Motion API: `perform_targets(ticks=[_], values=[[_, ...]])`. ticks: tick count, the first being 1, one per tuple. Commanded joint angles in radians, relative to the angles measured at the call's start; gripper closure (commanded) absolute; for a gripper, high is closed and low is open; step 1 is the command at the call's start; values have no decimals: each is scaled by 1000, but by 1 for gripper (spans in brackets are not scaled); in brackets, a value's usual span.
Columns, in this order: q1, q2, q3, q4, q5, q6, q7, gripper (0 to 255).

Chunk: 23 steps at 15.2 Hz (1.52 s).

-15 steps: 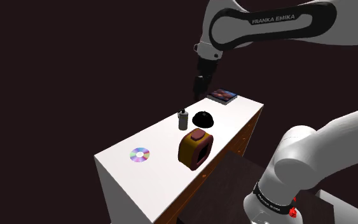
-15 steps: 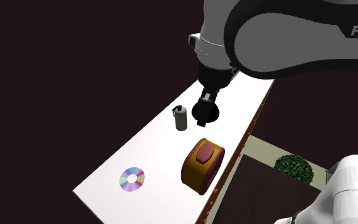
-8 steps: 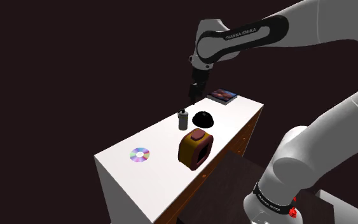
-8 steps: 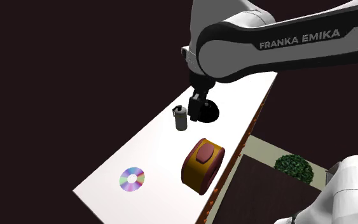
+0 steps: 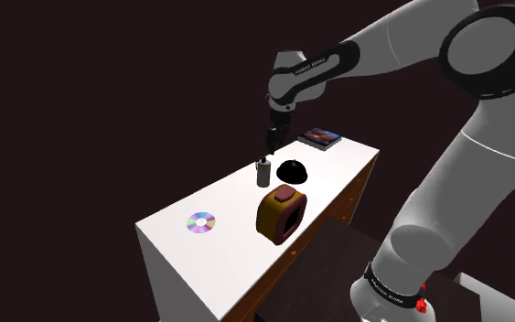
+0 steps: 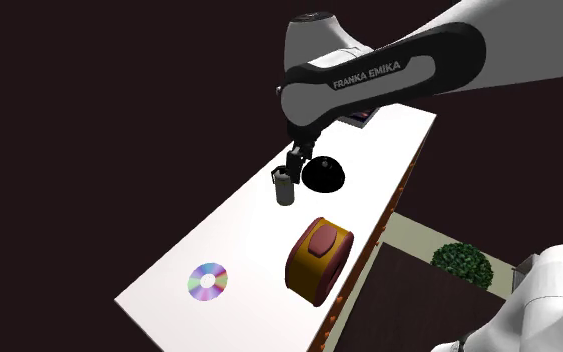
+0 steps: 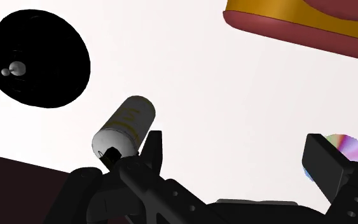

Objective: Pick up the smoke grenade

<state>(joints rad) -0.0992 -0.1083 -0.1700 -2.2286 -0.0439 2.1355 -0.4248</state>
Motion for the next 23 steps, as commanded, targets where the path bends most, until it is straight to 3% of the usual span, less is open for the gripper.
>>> perform_targets(ticks=[1, 8, 15, 23], values=[[-6, 76, -11, 40, 11, 29, -22, 0], [-50, 340, -38, 220, 65, 88, -116, 0], [-116, 613, -37, 465, 115, 90, -190, 0], [-127, 690, -27, 474, 130, 156, -198, 0]])
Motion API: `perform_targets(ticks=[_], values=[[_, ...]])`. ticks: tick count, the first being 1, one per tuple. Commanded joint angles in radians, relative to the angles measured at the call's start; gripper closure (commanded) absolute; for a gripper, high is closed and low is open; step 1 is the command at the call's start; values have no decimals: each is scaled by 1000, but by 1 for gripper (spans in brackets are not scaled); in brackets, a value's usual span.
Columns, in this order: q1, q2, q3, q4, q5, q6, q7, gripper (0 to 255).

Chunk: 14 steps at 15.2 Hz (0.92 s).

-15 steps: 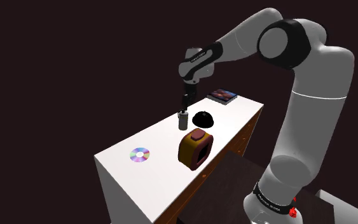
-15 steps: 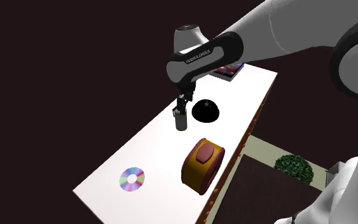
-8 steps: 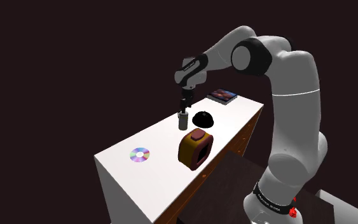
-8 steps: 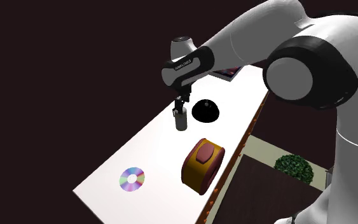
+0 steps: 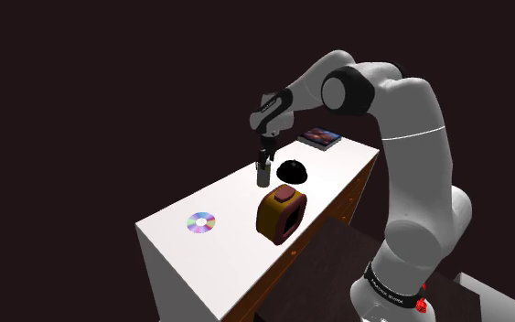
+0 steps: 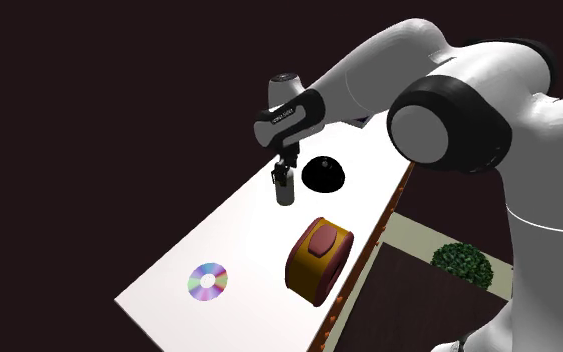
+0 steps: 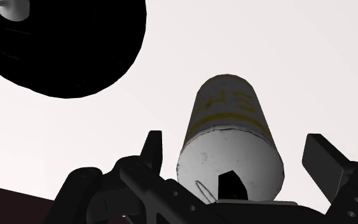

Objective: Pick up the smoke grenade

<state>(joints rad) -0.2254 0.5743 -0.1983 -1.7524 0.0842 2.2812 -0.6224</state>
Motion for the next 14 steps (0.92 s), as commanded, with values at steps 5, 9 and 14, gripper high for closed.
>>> perform_targets(ticks=[5, 9, 14], values=[[-2, 14, 2, -1, 3, 15, -1, 255], [-2, 14, 2, -1, 3, 15, -1, 255], [1, -5, -1, -1, -1, -4, 0, 255]])
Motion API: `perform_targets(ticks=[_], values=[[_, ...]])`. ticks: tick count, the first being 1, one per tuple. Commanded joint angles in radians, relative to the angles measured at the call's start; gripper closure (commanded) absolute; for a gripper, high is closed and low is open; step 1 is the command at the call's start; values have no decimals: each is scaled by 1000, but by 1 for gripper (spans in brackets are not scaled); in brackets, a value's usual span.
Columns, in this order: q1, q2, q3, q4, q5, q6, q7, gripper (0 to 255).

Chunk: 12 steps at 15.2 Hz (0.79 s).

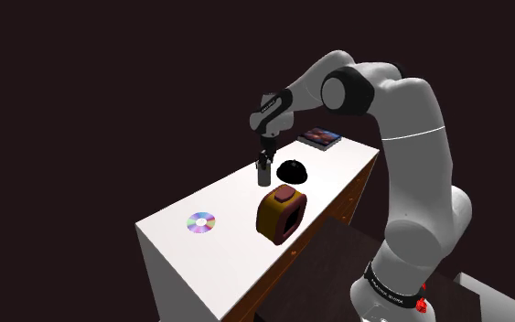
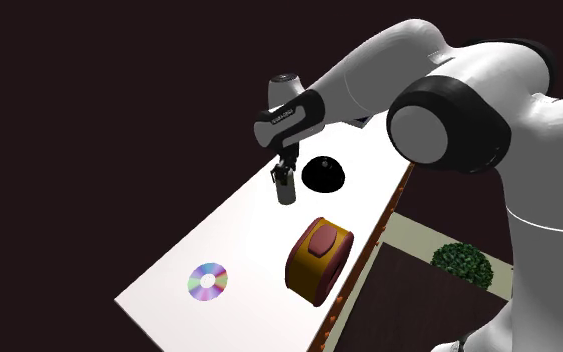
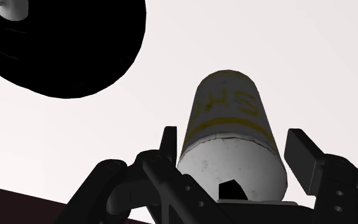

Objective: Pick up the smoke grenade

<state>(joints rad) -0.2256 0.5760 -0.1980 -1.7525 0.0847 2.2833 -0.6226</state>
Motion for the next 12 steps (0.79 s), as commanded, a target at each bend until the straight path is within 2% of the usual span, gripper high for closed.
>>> perform_targets(ticks=[1, 12], values=[[2, -15, -2, 0, -3, -15, 1, 255], [10, -99, -14, 28, -21, -126, 9, 255]])
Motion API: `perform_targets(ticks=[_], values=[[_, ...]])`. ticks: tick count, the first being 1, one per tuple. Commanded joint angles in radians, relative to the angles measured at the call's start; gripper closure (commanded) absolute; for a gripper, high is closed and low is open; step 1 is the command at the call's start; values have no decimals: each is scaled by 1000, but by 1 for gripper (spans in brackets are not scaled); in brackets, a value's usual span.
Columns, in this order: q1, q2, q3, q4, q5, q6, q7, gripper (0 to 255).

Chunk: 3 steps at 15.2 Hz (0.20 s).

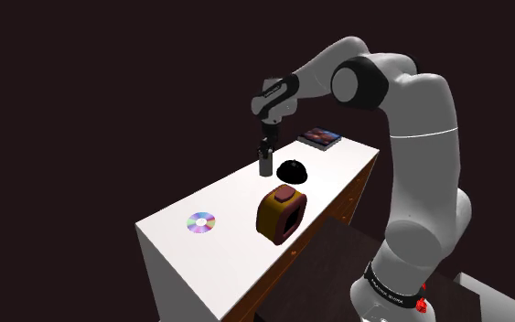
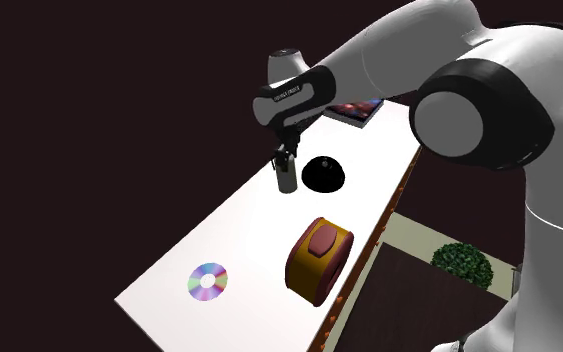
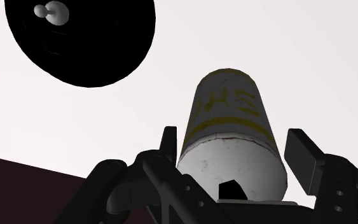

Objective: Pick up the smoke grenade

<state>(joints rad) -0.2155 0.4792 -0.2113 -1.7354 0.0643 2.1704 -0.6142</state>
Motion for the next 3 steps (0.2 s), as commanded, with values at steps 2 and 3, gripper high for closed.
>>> perform_targets(ticks=[2, 3], values=[[0, -10, -2, 15, -3, -25, 1, 255], [0, -10, -2, 15, -3, -25, 1, 255]])
